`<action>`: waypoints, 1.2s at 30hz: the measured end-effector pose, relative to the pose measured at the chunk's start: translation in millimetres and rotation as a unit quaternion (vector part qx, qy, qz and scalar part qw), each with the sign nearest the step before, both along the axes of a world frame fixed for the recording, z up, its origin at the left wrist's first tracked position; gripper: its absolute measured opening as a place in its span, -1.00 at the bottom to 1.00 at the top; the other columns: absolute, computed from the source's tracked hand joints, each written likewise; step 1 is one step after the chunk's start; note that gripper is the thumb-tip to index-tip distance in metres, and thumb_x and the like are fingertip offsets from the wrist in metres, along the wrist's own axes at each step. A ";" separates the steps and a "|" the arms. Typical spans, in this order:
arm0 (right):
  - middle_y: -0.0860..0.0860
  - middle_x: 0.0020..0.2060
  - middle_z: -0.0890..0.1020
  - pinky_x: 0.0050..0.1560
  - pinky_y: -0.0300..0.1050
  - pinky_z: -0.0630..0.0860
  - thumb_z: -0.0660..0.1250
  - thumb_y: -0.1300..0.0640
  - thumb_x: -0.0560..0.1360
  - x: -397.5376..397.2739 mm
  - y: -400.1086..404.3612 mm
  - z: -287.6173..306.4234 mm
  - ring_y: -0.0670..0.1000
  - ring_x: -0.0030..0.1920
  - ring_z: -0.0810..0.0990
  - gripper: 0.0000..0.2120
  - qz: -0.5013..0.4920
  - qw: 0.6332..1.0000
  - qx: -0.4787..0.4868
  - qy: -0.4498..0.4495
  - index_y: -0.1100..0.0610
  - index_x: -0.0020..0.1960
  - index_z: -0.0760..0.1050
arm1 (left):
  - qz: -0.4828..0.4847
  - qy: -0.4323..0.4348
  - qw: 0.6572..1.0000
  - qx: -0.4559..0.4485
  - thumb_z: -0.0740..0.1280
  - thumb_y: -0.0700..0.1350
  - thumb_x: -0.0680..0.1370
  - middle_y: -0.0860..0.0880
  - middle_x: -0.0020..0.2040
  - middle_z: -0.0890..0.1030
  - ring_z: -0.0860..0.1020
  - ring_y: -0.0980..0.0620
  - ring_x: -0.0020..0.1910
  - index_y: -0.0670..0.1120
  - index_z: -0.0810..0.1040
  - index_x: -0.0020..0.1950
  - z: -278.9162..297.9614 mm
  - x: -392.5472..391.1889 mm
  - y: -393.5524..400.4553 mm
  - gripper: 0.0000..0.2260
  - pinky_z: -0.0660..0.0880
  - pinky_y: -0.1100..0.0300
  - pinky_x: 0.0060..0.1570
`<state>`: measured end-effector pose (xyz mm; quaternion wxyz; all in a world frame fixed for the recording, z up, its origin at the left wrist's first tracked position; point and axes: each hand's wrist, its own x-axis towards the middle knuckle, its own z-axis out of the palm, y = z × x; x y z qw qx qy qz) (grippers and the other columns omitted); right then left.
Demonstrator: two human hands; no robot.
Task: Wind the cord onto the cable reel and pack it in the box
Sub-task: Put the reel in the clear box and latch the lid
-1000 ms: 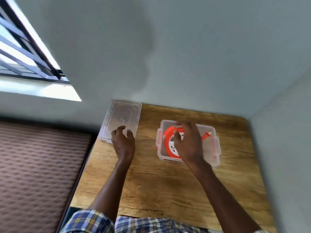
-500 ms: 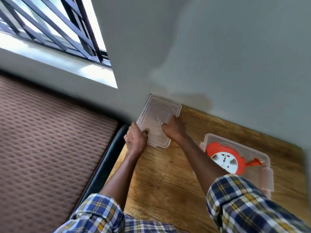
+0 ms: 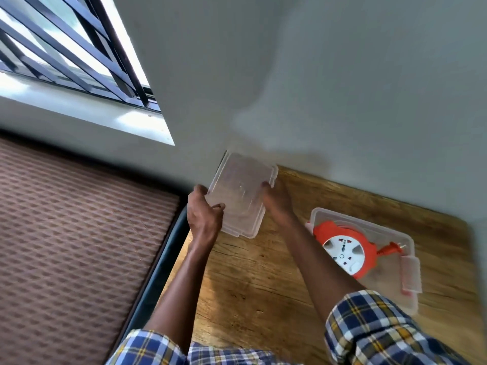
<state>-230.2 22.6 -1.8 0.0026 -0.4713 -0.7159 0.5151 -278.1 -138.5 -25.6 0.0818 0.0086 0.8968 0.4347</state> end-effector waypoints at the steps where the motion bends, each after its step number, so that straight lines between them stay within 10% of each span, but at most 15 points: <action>1: 0.20 0.28 0.62 0.27 0.21 0.56 0.15 -0.12 0.69 7.3 6.5 7.2 0.23 0.23 0.62 -0.53 -0.023 0.999 -0.026 0.025 0.19 0.39 0.50 | -0.003 0.024 0.999 0.037 0.55 -0.33 0.47 -0.10 0.08 0.59 0.60 -0.08 0.06 -0.14 0.51 0.17 9.0 5.4 3.0 -0.64 0.39 0.32 -0.10; 4: 0.09 0.23 0.67 0.26 0.19 0.55 -0.01 -0.35 0.66 33.1 23.5 36.5 0.12 0.14 0.65 -0.39 -0.134 0.952 -0.208 0.179 0.09 0.23 0.58 | -0.070 0.099 0.985 0.121 0.44 -0.46 0.47 0.06 -0.07 0.62 0.61 0.25 -0.10 -0.08 0.53 0.12 36.0 22.1 13.2 -0.63 0.42 0.47 -0.24; 7: 0.17 0.13 0.71 0.10 0.08 0.56 -0.08 -0.55 0.53 71.5 54.8 63.8 0.19 0.12 0.67 -0.19 -0.219 0.868 -0.347 0.280 0.07 0.24 0.56 | -0.184 0.190 0.956 0.124 0.31 -0.57 0.36 0.01 -0.02 0.62 0.61 0.02 0.01 -0.07 0.57 0.03 54.8 50.6 24.6 -0.55 0.51 0.16 -0.12; 11: 0.25 0.16 0.70 0.23 0.29 0.56 0.15 -0.54 0.47 138.8 94.4 77.0 0.30 0.18 0.67 -0.16 -0.222 0.853 -0.365 0.300 0.16 0.32 0.57 | -0.262 0.268 0.923 0.092 0.30 -0.62 0.27 -0.08 0.18 0.59 0.53 -0.14 0.22 -0.13 0.61 0.04 54.4 94.5 41.0 -0.48 0.54 -0.04 0.09; 15: 0.29 0.21 0.66 0.25 0.38 0.52 0.42 0.02 0.53 198.2 115.9 71.1 0.34 0.14 0.64 -0.54 -0.211 0.923 -0.250 0.204 0.24 0.35 0.56 | -0.317 0.298 0.900 0.001 0.38 -0.57 0.30 -0.15 0.48 0.45 0.34 -0.20 0.52 -0.07 0.59 0.32 44.0 137.3 52.4 -0.33 0.38 -0.20 0.42; 19: 0.15 0.00 0.74 -0.17 -0.01 0.62 0.44 0.10 0.49 238.1 124.9 64.3 0.23 -0.05 0.70 -0.70 -0.226 0.938 -0.179 0.192 0.17 0.19 0.62 | -0.250 0.146 0.957 0.028 0.34 -0.59 0.34 -0.17 0.63 0.22 0.18 -0.17 0.63 -0.09 0.20 0.66 26.4 162.3 46.0 -0.06 0.22 -0.12 0.54; 25: 0.00 0.01 0.70 -0.38 -0.22 0.58 0.50 0.07 0.49 261.3 119.9 55.5 0.03 -0.09 0.71 -0.68 -0.206 0.957 -0.074 0.190 0.02 0.22 0.58 | -0.070 -0.200 0.945 0.250 0.20 -0.18 0.73 -0.15 0.09 0.74 0.73 -0.10 0.01 -0.10 0.62 0.28 25.5 176.4 49.9 -0.77 0.65 0.18 -0.19; 28: 0.05 0.06 0.69 -0.30 -0.21 0.57 0.48 0.05 0.50 265.2 112.7 51.6 0.03 -0.10 0.70 -0.62 -0.192 0.971 0.068 0.121 0.10 0.30 0.59 | -0.065 -0.227 0.934 0.270 0.25 -0.14 0.73 -0.16 -0.14 0.74 0.68 -0.14 -0.18 -0.18 0.73 -0.03 32.6 180.5 66.0 -0.71 0.63 0.06 -0.27; 32: 0.11 0.13 0.68 -0.06 -0.02 0.67 0.48 -0.02 0.53 276.6 107.9 54.1 0.12 0.01 0.68 -0.62 -0.203 0.946 0.252 0.022 0.16 0.27 0.63 | -0.059 -0.217 0.946 0.235 0.42 -0.15 0.65 -0.19 -0.06 0.76 0.75 -0.17 -0.11 -0.20 0.71 0.04 34.5 178.9 80.5 -0.87 0.71 -0.12 -0.09; 36: 0.20 0.27 0.57 0.15 0.23 0.62 0.43 0.03 0.57 289.1 107.1 56.8 0.26 0.20 0.60 -0.61 -0.226 0.938 0.249 -0.079 0.16 0.34 0.57 | -0.090 -0.227 0.944 0.221 0.48 -0.17 0.61 -0.17 -0.06 0.76 0.77 -0.14 -0.13 -0.21 0.67 0.07 34.0 174.5 82.6 -0.88 0.73 -0.06 -0.19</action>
